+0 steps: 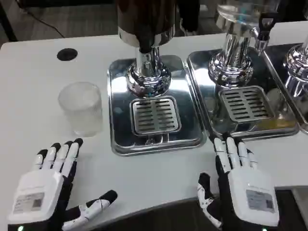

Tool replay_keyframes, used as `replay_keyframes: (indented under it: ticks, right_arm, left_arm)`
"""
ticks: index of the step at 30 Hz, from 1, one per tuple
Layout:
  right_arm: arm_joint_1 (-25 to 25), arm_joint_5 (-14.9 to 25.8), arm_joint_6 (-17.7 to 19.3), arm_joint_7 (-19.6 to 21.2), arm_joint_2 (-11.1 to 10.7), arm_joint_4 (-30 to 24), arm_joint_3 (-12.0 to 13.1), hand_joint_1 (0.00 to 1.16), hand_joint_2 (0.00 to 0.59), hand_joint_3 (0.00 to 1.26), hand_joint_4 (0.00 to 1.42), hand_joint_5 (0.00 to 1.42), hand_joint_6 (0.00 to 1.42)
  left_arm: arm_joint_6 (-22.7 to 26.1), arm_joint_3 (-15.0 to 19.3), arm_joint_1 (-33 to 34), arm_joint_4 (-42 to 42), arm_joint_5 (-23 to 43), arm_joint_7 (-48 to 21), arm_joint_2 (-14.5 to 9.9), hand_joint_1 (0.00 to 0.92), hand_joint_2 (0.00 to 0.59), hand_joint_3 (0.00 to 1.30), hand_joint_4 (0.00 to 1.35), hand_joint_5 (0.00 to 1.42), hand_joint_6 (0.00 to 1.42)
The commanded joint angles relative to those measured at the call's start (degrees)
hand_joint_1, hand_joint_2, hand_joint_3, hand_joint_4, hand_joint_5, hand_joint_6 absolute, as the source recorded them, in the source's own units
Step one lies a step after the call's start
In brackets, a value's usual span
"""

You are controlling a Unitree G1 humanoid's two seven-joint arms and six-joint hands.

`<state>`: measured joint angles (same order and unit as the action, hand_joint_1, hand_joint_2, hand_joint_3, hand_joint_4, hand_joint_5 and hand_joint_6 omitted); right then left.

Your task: Grasp the cup under the faucet to collect the drink, then remove the cup.

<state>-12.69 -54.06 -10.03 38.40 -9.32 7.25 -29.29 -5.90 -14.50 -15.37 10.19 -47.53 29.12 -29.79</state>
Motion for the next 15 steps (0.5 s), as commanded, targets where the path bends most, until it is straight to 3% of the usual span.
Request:
replay_keyframes:
  ticks: [1, 15]
  right_arm:
    - [0.11, 0.30, 0.45, -0.26, 0.19, -0.22, 0.23, 0.58, 0.550, 0.08, 0.00, 0.00, 0.07]
    - [0.28, 1.10, 0.47, -0.12, 0.59, 0.11, 0.45, 0.58, 0.551, 0.09, 0.00, 0.00, 0.07]
  left_arm:
    - [-0.44, 0.24, 0.05, 0.54, 0.43, -0.73, -0.10, 0.000, 0.089, 0.00, 0.00, 0.00, 0.00]
    - [-0.56, 0.69, 0.07, 0.86, 1.03, -0.56, -0.05, 0.000, 0.089, 0.00, 0.00, 0.00, 0.00]
